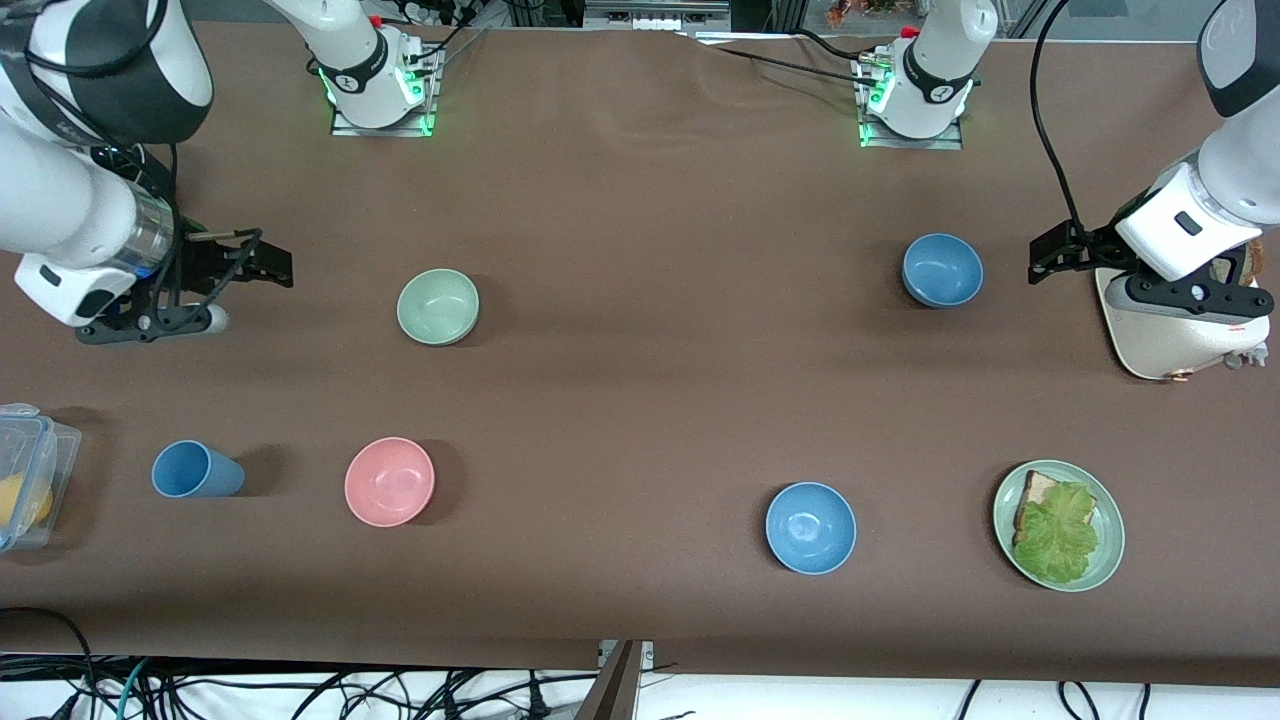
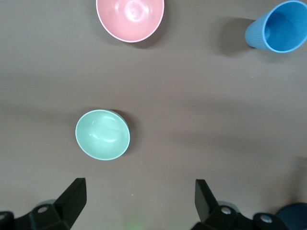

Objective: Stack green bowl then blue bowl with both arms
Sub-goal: 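Move the right gripper over the pale green bowl and lower it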

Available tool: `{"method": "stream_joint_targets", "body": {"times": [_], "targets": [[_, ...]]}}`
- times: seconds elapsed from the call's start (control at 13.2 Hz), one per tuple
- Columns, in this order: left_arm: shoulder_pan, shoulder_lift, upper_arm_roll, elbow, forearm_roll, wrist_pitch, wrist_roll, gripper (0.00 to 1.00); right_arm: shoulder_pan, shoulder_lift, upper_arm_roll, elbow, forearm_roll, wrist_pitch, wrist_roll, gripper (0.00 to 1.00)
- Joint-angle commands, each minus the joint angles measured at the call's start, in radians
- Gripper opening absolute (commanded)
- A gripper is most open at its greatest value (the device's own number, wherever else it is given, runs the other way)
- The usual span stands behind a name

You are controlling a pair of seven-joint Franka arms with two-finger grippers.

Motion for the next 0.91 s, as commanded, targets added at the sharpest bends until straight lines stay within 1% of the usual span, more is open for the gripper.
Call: {"method": "stream_joint_targets", "body": {"times": [0.0, 0.15, 0.3, 0.38, 0.53, 0.6, 0.83], "targets": [[-0.002, 0.006, 0.007, 0.015, -0.013, -0.014, 0.026, 1.00, 0.011, 0.039, 0.009, -0.127, 0.013, 0.211, -0.015, 1.00], [-0.002, 0.006, 0.007, 0.015, -0.013, -0.014, 0.026, 1.00, 0.015, 0.039, 0.012, -0.227, 0.015, 0.343, -0.006, 1.00], [-0.002, 0.006, 0.007, 0.015, -0.013, -0.014, 0.026, 1.00, 0.017, 0.036, 0.014, -0.308, 0.030, 0.400, 0.004, 1.00], [-0.002, 0.006, 0.007, 0.015, -0.013, -0.014, 0.026, 1.00, 0.017, 0.005, 0.014, -0.403, 0.066, 0.452, 0.004, 1.00], [-0.002, 0.006, 0.007, 0.015, -0.013, -0.014, 0.026, 1.00, 0.017, -0.109, 0.015, -0.642, 0.084, 0.635, 0.004, 1.00], [-0.002, 0.006, 0.007, 0.015, -0.013, -0.012, 0.026, 1.00, 0.017, -0.134, 0.015, -0.703, 0.085, 0.664, 0.004, 1.00], [-0.002, 0.006, 0.007, 0.015, -0.013, -0.014, 0.026, 1.00, 0.017, -0.171, 0.017, -0.790, 0.090, 0.680, 0.005, 1.00]]}}
